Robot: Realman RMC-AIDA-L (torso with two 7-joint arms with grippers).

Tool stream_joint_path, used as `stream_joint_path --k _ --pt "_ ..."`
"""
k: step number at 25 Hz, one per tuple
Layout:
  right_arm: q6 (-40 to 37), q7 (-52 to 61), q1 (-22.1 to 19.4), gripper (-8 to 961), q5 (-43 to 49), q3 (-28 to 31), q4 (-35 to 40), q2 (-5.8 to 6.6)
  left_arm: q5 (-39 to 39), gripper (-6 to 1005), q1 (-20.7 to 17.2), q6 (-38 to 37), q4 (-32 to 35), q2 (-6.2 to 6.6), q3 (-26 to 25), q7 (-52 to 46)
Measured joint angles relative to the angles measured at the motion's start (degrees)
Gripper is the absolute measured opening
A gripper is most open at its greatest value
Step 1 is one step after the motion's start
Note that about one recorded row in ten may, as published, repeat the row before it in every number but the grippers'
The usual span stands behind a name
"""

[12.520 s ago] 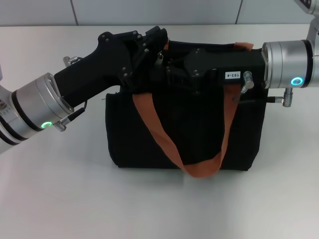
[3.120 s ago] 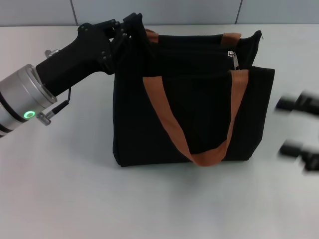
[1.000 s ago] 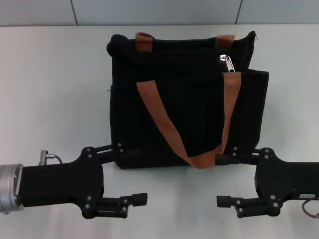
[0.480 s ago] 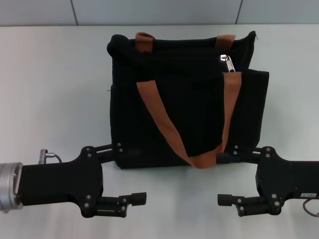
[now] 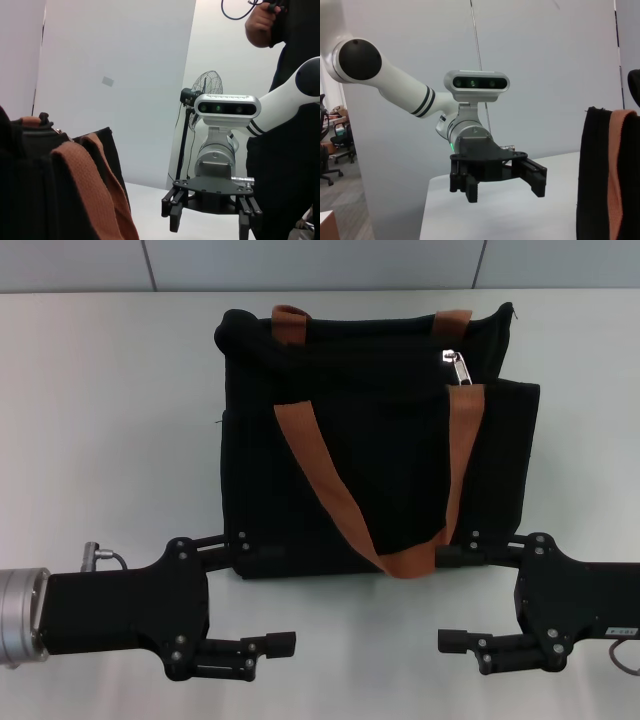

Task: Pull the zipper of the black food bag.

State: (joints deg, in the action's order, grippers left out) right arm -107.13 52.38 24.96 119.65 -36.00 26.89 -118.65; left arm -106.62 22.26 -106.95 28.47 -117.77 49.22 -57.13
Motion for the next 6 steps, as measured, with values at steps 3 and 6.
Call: stream_joint_path --k 3,6 --pt "0.0 0.0 0.0 792 0.0 0.0 0.0 0.00 0.0 827 0.1 0.0 -0.1 0.00 0.0 0.0" --pt "0.0 0.0 0.0 792 0.0 -0.1 0.0 -0.01 0.0 827 0.1 -0.2 -0.1 0.00 0.0 0.0"
